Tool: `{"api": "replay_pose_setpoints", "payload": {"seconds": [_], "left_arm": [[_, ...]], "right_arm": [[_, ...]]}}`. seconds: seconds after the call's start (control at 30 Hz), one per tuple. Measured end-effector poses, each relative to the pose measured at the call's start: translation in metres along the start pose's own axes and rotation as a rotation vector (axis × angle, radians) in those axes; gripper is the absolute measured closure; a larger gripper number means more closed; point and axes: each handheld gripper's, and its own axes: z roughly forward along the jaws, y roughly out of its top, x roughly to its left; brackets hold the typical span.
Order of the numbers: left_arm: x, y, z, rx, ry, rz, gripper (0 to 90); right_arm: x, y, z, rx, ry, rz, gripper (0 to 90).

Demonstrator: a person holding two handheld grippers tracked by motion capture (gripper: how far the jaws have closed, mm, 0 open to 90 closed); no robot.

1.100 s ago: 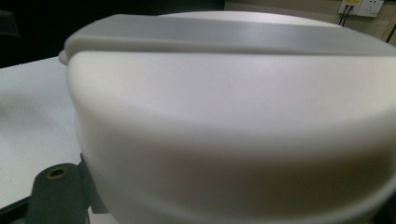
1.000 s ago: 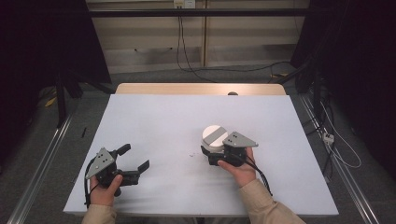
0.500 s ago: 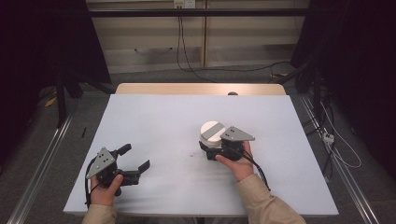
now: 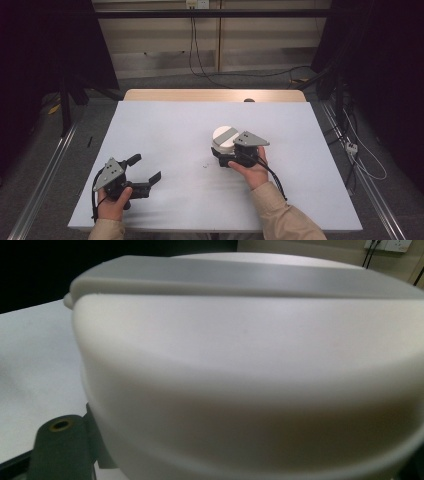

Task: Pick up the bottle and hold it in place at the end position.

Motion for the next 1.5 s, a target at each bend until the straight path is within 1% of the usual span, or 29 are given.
{"api": "replay_pose_setpoints", "payload": {"seconds": [0.73, 1.0, 1.07, 1.5], "left_arm": [[0.001, -0.001, 0.001, 0.003, -0.002, -0.002, 3.1], [0.001, -0.001, 0.002, 0.005, -0.005, -0.001, 3.1], [0.001, -0.001, 0.002, 0.007, -0.006, 0.005, 3.1], [0.002, -0.001, 0.002, 0.007, -0.005, 0.000, 3.1]], "right_arm": [[-0.005, 0.011, 0.021, -0.007, 0.001, -0.007, 18.8], [-0.008, 0.009, 0.026, -0.006, -0.004, 0.001, 18.8], [-0.009, 0.010, 0.027, 0.000, -0.007, 0.002, 18.8], [-0.013, 0.013, 0.037, -0.008, -0.012, 0.007, 18.8]]}}
